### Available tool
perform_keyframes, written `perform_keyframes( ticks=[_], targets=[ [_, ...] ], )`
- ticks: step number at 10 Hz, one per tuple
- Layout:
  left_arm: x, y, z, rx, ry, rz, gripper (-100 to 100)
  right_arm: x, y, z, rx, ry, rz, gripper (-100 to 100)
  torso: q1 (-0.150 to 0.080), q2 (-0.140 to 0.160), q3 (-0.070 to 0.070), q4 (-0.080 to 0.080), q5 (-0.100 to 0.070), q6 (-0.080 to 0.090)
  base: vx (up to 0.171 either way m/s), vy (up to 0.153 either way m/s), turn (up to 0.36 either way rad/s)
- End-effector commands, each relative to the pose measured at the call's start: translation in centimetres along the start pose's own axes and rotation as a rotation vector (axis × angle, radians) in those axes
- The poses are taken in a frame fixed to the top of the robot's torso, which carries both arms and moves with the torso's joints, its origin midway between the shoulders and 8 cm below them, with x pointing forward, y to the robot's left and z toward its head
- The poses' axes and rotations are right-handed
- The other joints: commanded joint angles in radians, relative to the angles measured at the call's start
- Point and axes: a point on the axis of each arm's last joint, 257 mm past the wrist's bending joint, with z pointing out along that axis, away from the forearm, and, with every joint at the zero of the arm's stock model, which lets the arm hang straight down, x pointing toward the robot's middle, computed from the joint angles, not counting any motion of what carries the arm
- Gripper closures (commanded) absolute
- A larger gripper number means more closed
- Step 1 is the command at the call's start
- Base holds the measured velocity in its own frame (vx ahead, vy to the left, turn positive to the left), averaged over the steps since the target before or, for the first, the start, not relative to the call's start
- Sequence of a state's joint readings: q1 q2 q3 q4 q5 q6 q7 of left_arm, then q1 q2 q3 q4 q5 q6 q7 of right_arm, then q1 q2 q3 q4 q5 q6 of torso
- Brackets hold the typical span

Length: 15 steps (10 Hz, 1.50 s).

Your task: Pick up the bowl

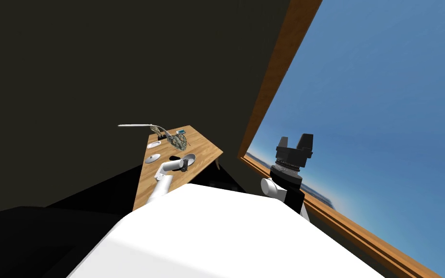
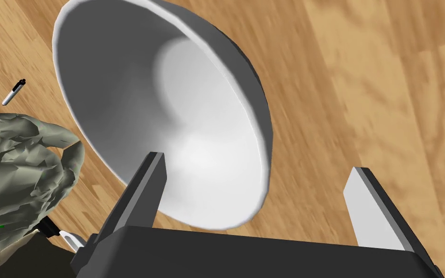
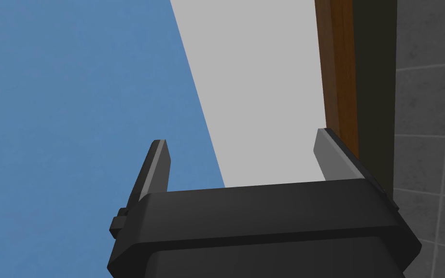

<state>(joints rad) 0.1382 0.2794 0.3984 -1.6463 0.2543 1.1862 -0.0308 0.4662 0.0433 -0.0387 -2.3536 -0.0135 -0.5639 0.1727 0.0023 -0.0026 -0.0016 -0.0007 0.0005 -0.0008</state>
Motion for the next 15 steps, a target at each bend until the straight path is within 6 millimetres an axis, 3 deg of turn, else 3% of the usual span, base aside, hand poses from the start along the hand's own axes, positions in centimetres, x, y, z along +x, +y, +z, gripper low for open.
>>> perform_keyframes(
  ticks=[1,2,5,6,10,11,12,15],
  targets=[
    [0.0,0.0,0.0,0.000,0.000,0.000,0,0.0,0.0,0.0,0.000,0.000,0.000,0,0.000,0.000,0.000,0.000,0.000,0.000,0.006,0.005,0.000],
    [0.2,0.3,0.8,0.001,0.000,0.000,-100,0.0,0.0,0.0,0.000,0.000,0.000,0,-0.001,0.002,0.001,0.000,0.000,0.000,0.012,0.015,-0.001],
    [0.4,0.5,1.4,0.000,0.000,0.000,-100,0.0,0.0,0.0,0.000,0.000,0.000,0,0.000,0.002,0.001,0.000,0.000,0.000,0.014,0.020,-0.003],
    [0.5,0.5,1.4,0.002,0.000,0.000,100,0.0,0.0,0.0,0.000,0.000,0.000,0,-0.001,0.002,0.001,0.001,0.000,0.000,0.000,0.000,0.000],
    [0.5,0.6,1.4,-0.001,0.000,-0.003,100,0.0,0.0,0.0,0.000,0.000,0.000,0,-0.002,0.003,0.002,0.001,-0.001,0.001,-0.001,0.000,0.003],
    [0.5,0.6,1.4,-0.001,0.000,-0.003,0,0.0,0.0,0.0,0.000,0.000,0.000,0,-0.002,0.003,0.002,0.001,-0.001,0.001,0.000,0.000,0.000],
    [0.2,0.3,0.8,0.001,0.000,0.000,100,0.0,0.0,0.0,0.000,0.000,0.000,0,-0.003,0.003,0.002,0.001,-0.002,0.001,-0.007,-0.014,-0.003],
    [0.1,0.0,0.4,0.002,0.000,-0.002,100,0.0,0.0,0.0,0.000,0.000,0.000,0,-0.006,0.005,0.003,0.002,-0.003,0.001,-0.013,-0.021,0.002]
  ],
)
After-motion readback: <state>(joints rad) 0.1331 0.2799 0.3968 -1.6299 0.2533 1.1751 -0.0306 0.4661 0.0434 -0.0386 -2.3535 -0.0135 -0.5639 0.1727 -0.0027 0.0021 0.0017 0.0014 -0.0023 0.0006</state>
